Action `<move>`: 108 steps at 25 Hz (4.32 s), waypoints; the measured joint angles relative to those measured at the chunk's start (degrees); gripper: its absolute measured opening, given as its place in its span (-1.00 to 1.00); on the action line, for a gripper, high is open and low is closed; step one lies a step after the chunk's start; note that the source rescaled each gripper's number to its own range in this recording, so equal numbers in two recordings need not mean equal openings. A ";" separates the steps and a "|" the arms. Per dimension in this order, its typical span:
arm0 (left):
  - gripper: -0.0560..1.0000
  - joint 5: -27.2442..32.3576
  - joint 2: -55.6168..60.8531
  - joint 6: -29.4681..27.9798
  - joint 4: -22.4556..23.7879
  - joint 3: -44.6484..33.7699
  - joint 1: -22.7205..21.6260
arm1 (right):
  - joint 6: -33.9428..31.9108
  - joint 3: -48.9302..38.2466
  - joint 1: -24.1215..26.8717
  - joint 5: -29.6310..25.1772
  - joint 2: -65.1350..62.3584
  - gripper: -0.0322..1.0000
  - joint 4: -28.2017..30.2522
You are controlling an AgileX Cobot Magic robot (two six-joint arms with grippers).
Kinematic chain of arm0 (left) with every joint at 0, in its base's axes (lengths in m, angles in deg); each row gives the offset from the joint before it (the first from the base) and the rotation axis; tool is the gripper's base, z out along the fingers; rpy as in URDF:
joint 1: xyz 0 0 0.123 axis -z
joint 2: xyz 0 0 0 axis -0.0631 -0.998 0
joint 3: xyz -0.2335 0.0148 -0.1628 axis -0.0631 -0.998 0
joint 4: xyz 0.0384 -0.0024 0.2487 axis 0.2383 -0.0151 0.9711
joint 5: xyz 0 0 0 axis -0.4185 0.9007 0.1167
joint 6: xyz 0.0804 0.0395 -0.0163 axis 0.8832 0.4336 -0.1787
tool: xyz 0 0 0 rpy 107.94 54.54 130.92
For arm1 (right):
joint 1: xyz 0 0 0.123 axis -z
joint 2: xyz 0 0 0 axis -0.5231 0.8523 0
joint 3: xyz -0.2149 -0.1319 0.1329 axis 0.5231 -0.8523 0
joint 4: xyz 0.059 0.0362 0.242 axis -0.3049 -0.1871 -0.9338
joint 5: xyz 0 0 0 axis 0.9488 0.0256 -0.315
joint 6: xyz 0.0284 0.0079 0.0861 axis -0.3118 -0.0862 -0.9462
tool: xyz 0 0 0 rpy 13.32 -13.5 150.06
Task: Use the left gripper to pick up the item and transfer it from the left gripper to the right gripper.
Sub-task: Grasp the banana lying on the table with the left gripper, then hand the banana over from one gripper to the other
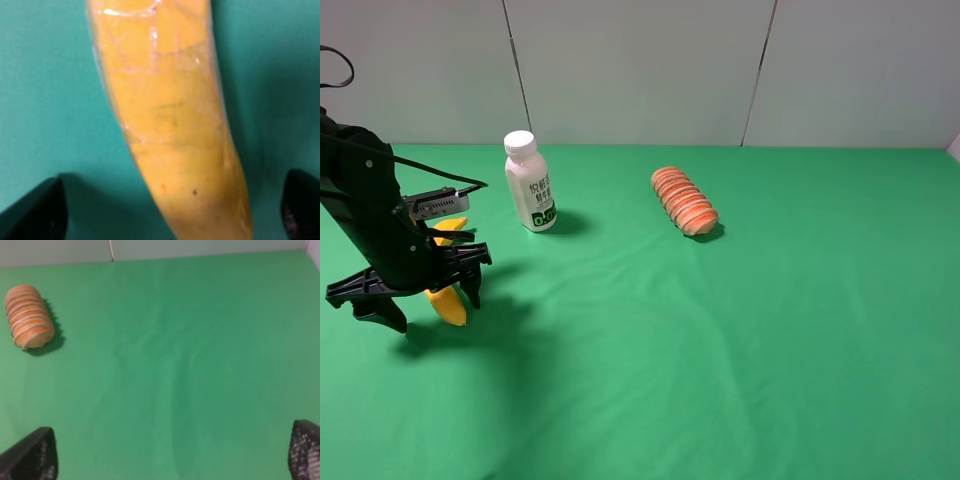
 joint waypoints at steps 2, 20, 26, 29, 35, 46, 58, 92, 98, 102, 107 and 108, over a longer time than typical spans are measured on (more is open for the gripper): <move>0.21 0.00 0.00 -0.11 0.37 0.00 0.00 | 0.00 0.00 0.00 0.00 0.00 1.00 0.00; -0.89 -0.47 0.00 -0.49 0.93 0.00 0.00 | 0.00 0.00 0.00 0.00 0.00 1.00 0.00; -0.89 -0.88 0.00 -0.55 0.93 0.00 0.00 | 0.00 0.00 0.00 0.00 0.00 1.00 0.00; -0.89 -1.00 0.00 -0.55 0.93 0.00 0.00 | 0.00 0.00 0.00 0.00 0.00 1.00 0.00; -0.89 -1.05 0.00 -0.55 0.93 0.00 0.00 | 0.00 0.00 0.00 0.00 0.00 1.00 0.00; -0.89 1.19 5.99 -0.55 0.93 0.00 0.00 | 0.00 0.00 0.00 0.00 0.00 1.00 0.00; -0.89 9.15 17.74 -2.78 4.69 -0.05 0.00 | 0.00 0.00 0.00 0.00 0.00 1.00 0.29; -0.89 26.79 33.85 23.24 -1.80 7.08 0.00 | -3.77 0.99 0.00 -0.79 0.84 1.00 -1.30; -0.89 28.25 33.85 26.23 -3.25 9.39 0.00 | -6.18 4.57 0.00 -0.61 11.83 1.00 -9.04; -0.89 28.79 32.88 29.83 -7.08 9.50 0.05 | -4.79 5.80 0.00 2.90 19.41 1.00 -16.99; -0.89 28.79 29.98 34.26 -11.80 9.50 0.05 | -0.35 5.89 0.00 6.21 26.51 1.00 -26.14; -0.89 28.79 29.52 34.77 -12.42 9.50 0.05 | 0.46 5.89 0.00 6.74 27.45 1.00 -27.61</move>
